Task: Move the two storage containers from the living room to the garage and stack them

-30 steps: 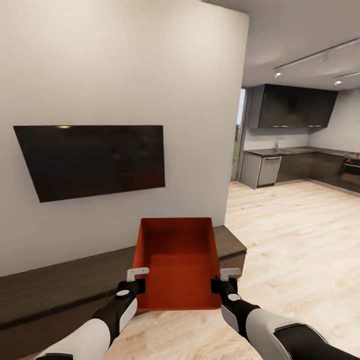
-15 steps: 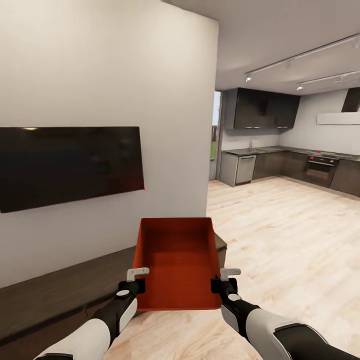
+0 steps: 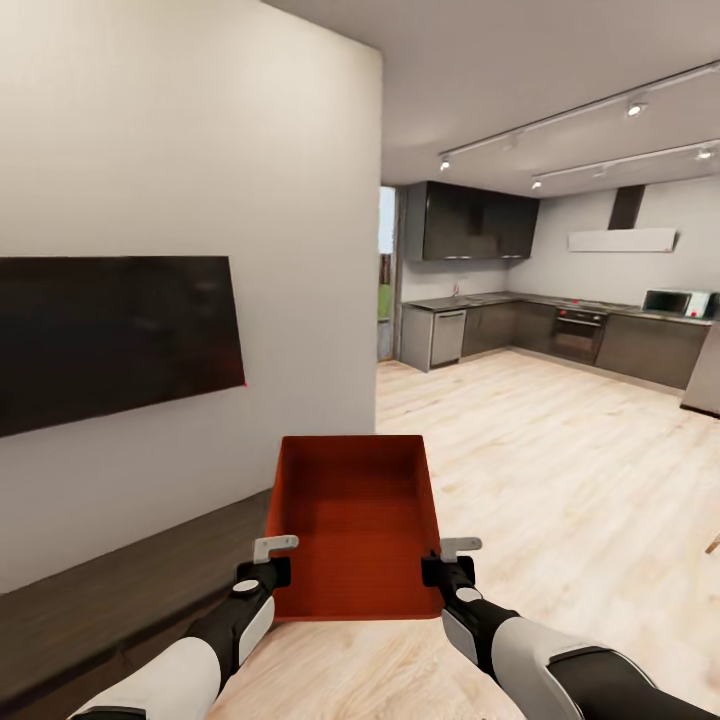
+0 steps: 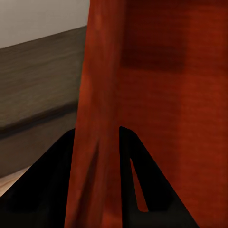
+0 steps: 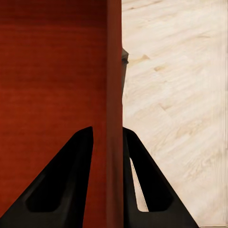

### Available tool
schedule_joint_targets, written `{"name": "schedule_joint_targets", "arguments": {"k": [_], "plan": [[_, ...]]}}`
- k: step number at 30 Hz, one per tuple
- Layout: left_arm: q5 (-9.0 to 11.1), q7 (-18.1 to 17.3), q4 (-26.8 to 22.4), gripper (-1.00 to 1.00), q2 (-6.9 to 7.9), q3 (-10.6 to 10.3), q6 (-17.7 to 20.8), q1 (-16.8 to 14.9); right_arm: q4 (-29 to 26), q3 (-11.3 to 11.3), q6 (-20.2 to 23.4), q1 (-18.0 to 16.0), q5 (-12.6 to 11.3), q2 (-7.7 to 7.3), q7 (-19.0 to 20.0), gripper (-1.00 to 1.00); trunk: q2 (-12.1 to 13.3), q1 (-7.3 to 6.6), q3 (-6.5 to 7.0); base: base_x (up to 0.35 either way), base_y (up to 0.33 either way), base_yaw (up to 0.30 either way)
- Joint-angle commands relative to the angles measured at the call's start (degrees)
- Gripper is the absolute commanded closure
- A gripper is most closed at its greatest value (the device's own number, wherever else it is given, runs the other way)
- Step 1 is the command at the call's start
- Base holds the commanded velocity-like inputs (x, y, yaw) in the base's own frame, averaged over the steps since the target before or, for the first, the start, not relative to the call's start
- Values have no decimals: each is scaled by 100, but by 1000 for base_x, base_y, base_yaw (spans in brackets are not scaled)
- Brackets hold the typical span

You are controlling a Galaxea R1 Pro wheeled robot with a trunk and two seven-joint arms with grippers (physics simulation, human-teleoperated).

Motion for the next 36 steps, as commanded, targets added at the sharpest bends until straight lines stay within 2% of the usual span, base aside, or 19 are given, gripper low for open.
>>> {"name": "schedule_joint_targets", "arguments": {"k": [1,36], "plan": [[30,124,14,100,75,48,-13,0,-22,-280,-50,-14,167,7,69,100,-10,2,-8,0,0,-277],[30,124,17,100,75,43,-13,0,-22,-280,-50,-14,167,7,71,100,-10,2,93,0,0,-277]]}}
